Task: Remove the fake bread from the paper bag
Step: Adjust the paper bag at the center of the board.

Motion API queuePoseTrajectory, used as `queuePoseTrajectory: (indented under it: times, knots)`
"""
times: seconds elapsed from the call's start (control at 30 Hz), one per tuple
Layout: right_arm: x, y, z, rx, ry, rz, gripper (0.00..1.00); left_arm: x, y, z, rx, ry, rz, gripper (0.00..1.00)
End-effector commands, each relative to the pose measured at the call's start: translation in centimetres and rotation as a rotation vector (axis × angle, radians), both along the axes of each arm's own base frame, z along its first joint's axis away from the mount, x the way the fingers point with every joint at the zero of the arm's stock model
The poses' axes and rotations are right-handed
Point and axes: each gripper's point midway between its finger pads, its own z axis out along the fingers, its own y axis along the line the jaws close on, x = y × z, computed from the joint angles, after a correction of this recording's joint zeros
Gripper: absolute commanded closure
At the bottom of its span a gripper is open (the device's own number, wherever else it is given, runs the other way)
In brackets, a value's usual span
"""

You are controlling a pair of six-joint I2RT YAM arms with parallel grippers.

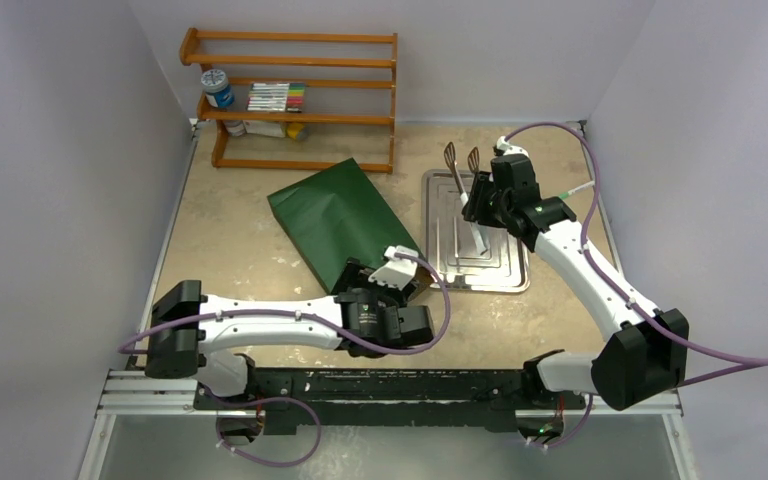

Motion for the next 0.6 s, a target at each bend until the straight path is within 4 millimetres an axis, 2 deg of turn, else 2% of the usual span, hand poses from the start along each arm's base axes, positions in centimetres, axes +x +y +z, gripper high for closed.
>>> queuePoseTrajectory:
  times: [0.0, 0.1, 0.4, 0.57]
  knots:
    - [0.4, -0.1, 1.4, 0.021, -0.055, -0.01, 0.59, 2.5, 1.2, 0.1, -0.006, -0.09, 0.094, 0.14]
    - [0.3, 0.0, 1.5, 0.024, -0.055, -0.006, 0.6, 4.0, 2.0, -0.4, 0.008, -0.093, 0.134, 0.17]
    - [-0.6, -0.1, 1.3, 0.023, -0.047, 0.013, 0.62, 8.0, 4.7, 1.0, -0.048, -0.131, 0.252, 0.35]
    - [-1.1, -0.6, 1.9, 0.003, -0.07, 0.017, 0.65, 9.7, 6.2, 1.7, -0.081, -0.132, 0.316, 0.4]
